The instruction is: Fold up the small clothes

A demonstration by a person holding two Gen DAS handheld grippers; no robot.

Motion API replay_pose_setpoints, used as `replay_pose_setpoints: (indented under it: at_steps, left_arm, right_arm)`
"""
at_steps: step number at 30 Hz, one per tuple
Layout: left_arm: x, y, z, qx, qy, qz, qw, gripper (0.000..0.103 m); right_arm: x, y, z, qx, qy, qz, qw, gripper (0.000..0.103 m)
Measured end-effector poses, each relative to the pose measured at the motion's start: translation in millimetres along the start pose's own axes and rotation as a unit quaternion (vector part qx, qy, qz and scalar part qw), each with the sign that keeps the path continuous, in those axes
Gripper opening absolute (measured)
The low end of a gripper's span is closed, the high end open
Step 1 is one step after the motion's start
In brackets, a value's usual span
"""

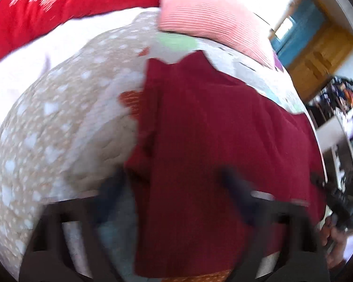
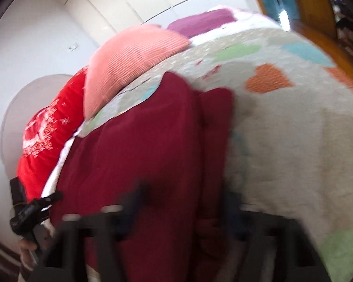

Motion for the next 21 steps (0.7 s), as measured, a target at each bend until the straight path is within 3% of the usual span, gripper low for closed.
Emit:
replay_pose_setpoints:
  at_steps: [1,2,5,11,15,17,19,21]
  left_arm:
    - [3,2,2,-0.004,-0.006,-0.003,1.0,0.038]
    - [5,3,4,-0.015,-0.025,-0.004,0.9996,0.029]
    - [2,5,23,-0.015,-0.048,-0.003,0.9987,0.025]
    - [-14,-35,87,-0.025,-0.089,-0.028,0.9953,0.025]
    - [-30,-81,87,-0.061,-0.078,-0.027,0.9947,0.028]
    - [-40,-97,75,-0.072,-0.06,-0.008,0.9955,0.032]
    - [-46,-98,74,-0.069,-0.066,0.015,0.9953,0.042]
    - [-45,-95,76,-0.069,-0.057,0.018,0.9958,0.046]
  right_arm:
    - [-1,0,0,0.008,-0.006,-0.005,1.0,0.036]
    - [-2,0,3,0.013,-0.003,-0.008,1.0,0.025]
    - [-14,2,23,0.035,0.027,-0.008,0.999,0.017]
    - [-65,-18,83,0.034,0.064,0.029,0.997,0.015]
    - [-73,-62,114,-0.002,0.054,0.04,0.998,0.016]
    - [-58,-88,113,-0.034,0.017,0.024,0.999,0.022]
    - [-44,-100,113,-0.061,-0.056,0.015,0.996,0.023]
    - [-46,-96,128,-0.032,-0.067,0.017,0.997,0.025]
Point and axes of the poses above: each gripper's, at about its wrist camera, not at the fingertips, and z roughly against the way its jaws point, x to its right, y to its top, the point moved 2 cm from there along -z, roughly the way its jaws point, and after that the axes turned 14 degrees about y, right-handed, at the moved point
